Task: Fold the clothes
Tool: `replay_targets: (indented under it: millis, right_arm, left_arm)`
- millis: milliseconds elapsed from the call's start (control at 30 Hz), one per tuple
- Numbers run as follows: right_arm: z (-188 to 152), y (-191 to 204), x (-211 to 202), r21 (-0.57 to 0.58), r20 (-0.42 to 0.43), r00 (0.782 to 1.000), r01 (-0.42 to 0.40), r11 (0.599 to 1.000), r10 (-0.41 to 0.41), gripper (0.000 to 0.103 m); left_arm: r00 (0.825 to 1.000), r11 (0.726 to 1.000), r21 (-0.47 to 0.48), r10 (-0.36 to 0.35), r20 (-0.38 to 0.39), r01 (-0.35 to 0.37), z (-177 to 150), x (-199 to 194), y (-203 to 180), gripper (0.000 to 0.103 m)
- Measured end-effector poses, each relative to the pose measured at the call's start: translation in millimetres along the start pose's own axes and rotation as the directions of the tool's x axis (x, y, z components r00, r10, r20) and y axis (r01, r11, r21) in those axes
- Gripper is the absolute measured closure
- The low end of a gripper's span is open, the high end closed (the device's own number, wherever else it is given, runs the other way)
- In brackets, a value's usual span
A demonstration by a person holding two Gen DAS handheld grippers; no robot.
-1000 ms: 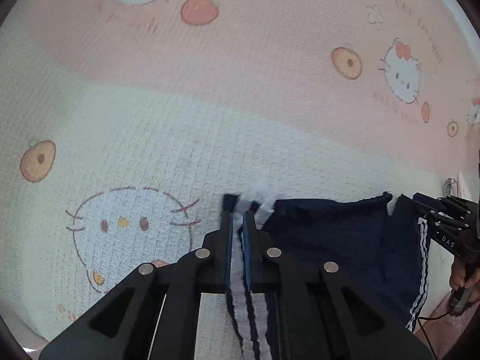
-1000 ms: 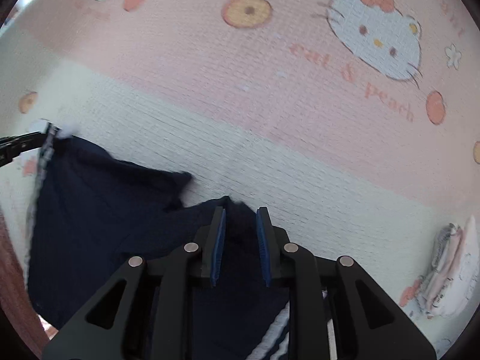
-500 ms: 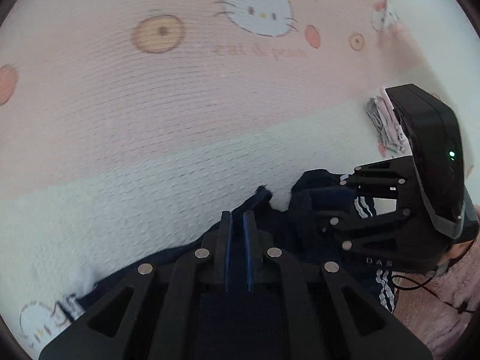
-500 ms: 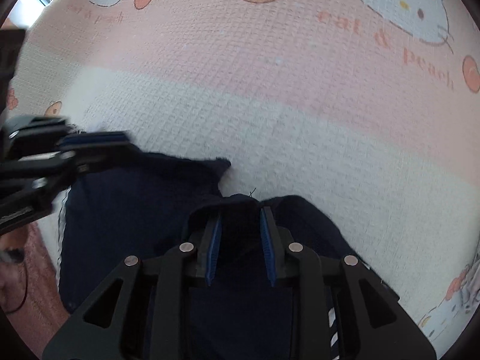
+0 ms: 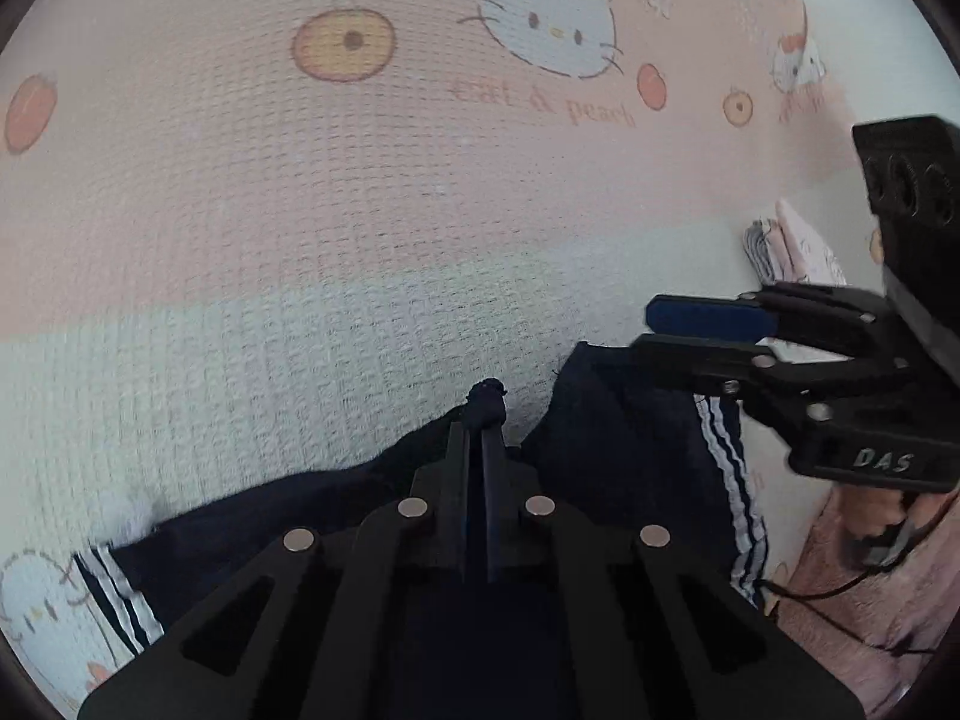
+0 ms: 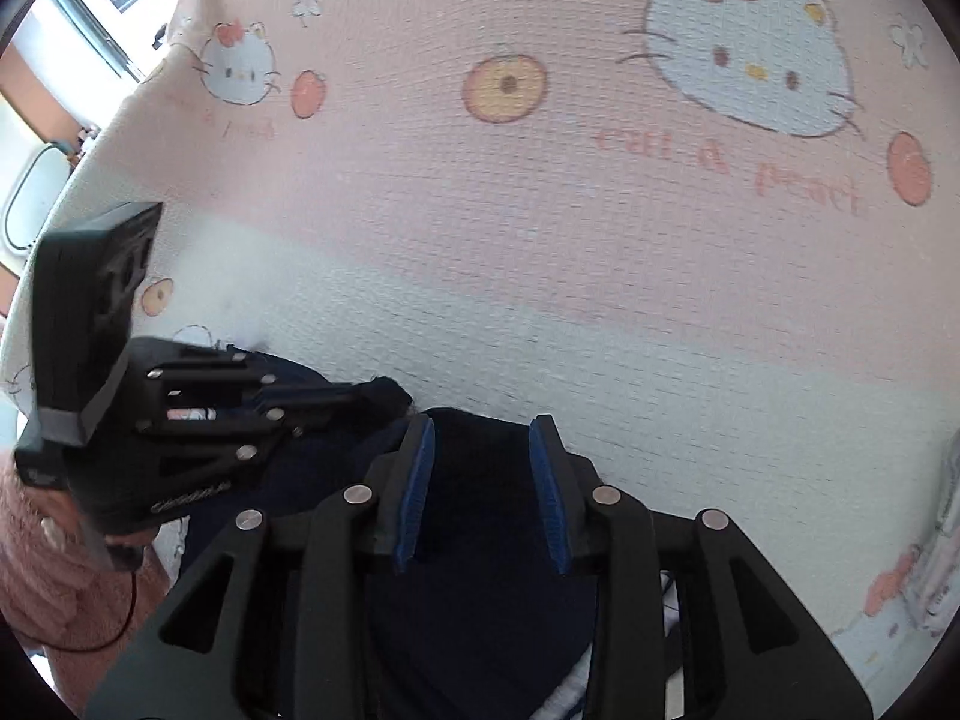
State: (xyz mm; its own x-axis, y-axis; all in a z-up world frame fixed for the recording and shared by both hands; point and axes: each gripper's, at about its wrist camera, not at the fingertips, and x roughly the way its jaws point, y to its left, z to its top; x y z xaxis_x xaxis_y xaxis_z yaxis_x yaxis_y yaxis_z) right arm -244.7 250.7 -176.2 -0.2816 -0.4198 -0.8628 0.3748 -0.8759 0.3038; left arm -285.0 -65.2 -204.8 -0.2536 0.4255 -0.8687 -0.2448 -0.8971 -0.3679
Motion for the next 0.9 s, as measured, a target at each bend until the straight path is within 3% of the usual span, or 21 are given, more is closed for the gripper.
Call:
replay_targets:
  millis: [67,200,300,400,533,667,767,800,900]
  right_arm:
    - [-7.1,1.9,5.9,0.026,0.025,0.999,-0.046,0.999,0.046,0.069]
    - [15.6,32.4,86.5,0.047,0.034,0.991,-0.133,0.990,0.131,0.069]
    - [8.4,46.2,124.5,-0.015,-0.116,0.993,-0.030,0.999,0.028,0.069]
    - [-11.8,57.9,112.6,-0.089,-0.160,0.985,0.044,0.995,-0.058,0.070]
    - [-25.7,52.4,103.0,-0.098,-0.200,0.978,0.042,0.994,-0.061,0.070]
    - [-12.6,50.6,91.3,-0.067,-0.105,0.992,0.056,0.996,-0.063,0.070]
    - [-1.7,55.8,78.3,-0.063,0.013,0.999,0.036,0.997,-0.035,0.069]
    - [-2.2,55.2,85.7,-0.053,-0.011,1.000,0.015,0.998,-0.016,0.069]
    - [-3.7,53.5,107.9,-0.019,-0.079,0.996,-0.045,0.999,0.044,0.069]
  left_arm:
    - [1.000,0.995,-0.094,-0.013,0.014,0.014,-9.0,-3.4,9.8,0.099]
    - [1.000,0.968,-0.251,-0.006,0.010,0.009,-34.0,-5.7,25.8,0.099]
    - [0.999,0.947,-0.322,-0.019,-0.026,0.009,-54.5,-1.1,37.7,0.099]
    - [0.997,0.928,-0.373,-0.028,-0.065,0.001,-71.7,8.8,44.3,0.099]
    - [0.994,0.942,-0.333,-0.007,-0.108,-0.030,-69.0,23.6,28.7,0.097]
    - [0.991,0.970,-0.224,0.075,-0.114,-0.099,-57.0,12.1,11.2,0.093]
    - [0.984,0.979,-0.124,0.154,-0.091,-0.164,-50.3,-0.1,-3.0,0.072]
    - [0.982,0.979,-0.100,0.170,-0.077,-0.178,-48.1,-3.1,-6.1,0.058]
    - [0.985,0.984,-0.049,0.171,-0.033,-0.172,-39.2,-2.5,-12.4,0.055]
